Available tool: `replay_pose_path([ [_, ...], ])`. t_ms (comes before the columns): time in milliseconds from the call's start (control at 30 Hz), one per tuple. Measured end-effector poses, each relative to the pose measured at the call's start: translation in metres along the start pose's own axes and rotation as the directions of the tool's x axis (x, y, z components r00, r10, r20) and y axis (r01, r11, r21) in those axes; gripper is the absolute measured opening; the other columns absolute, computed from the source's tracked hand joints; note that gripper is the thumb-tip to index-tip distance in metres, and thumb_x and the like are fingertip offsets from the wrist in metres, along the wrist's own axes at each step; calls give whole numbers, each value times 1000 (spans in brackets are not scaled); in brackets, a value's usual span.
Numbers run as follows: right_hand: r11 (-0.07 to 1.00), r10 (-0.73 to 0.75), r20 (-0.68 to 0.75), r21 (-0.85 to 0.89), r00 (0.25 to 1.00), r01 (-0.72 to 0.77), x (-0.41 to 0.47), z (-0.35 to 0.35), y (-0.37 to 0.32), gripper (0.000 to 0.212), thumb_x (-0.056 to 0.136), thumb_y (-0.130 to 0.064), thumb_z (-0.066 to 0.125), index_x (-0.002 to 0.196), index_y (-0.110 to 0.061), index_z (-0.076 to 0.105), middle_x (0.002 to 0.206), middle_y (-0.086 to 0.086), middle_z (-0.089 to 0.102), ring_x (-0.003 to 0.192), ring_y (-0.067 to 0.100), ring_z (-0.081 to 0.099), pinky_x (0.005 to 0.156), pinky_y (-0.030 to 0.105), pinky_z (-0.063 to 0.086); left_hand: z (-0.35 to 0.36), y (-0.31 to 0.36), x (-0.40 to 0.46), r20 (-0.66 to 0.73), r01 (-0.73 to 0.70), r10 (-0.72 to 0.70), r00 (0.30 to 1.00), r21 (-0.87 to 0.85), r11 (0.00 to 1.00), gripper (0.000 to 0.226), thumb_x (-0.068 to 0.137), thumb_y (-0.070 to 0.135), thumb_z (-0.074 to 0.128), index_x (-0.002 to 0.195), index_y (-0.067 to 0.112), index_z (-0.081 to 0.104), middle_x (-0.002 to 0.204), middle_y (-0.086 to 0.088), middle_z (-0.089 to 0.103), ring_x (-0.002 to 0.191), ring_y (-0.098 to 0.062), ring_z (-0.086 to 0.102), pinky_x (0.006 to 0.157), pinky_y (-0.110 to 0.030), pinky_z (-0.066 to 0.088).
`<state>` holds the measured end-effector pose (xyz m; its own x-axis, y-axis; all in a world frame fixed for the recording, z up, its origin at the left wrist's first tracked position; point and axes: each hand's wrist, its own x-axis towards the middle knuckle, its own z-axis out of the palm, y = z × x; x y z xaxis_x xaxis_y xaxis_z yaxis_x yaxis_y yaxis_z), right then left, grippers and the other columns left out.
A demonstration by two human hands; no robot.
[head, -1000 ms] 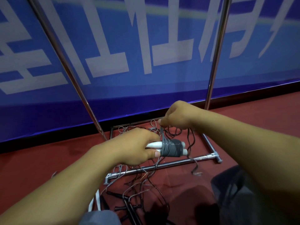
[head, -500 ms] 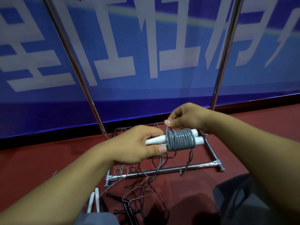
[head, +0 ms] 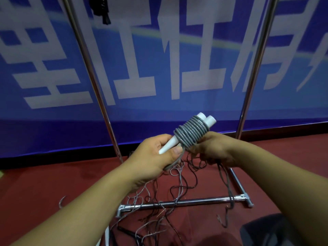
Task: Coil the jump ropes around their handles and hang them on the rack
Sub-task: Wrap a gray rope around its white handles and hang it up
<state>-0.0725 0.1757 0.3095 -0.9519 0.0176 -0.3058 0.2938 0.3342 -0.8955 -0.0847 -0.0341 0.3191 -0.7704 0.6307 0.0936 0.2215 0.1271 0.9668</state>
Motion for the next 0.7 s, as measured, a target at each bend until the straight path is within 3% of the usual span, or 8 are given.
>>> replay_pose_path([
  [133,1000,-2,38,-16,999,2,3,3,2,31,94,-36,67,74,-16,54,62,3,43,51,13,29,48,27,20,0,0,3,-103,34,-35,994,-15,999,11,100,19,57,94,13,64,73,-4,58,56,-10,46,53,-22,39],
  [367,999,-27,57,31,998,26,2,8,-1,36,96,-39,63,66,-20,55,60,2,47,50,12,34,46,25,21,-5,-4,8,-240,72,-91,966,-87,994,15,102,21,54,102,8,61,71,-2,57,53,-12,48,55,-27,43],
  [433,999,-21,69,33,997,19,1,8,-2,35,97,-39,63,68,-20,56,67,7,50,51,13,35,46,25,23,-8,-6,10,-275,86,-108,956,-91,992,14,101,23,55,99,11,62,71,-1,57,54,-12,49,58,-31,43],
  [567,996,-37,82,82,996,30,-3,9,-7,28,101,-31,57,77,-17,55,62,0,56,49,9,40,44,21,27,-10,-11,12,-347,106,-116,931,-46,993,15,100,26,57,96,13,64,69,-3,58,57,-14,49,63,-36,43],
  [700,991,-55,60,123,997,47,-4,11,-10,28,102,-35,54,81,-15,55,59,-2,55,48,8,41,43,21,31,-10,-12,14,-422,132,-125,898,-11,991,17,100,27,58,97,11,64,71,-7,58,55,-14,49,62,-34,44],
])
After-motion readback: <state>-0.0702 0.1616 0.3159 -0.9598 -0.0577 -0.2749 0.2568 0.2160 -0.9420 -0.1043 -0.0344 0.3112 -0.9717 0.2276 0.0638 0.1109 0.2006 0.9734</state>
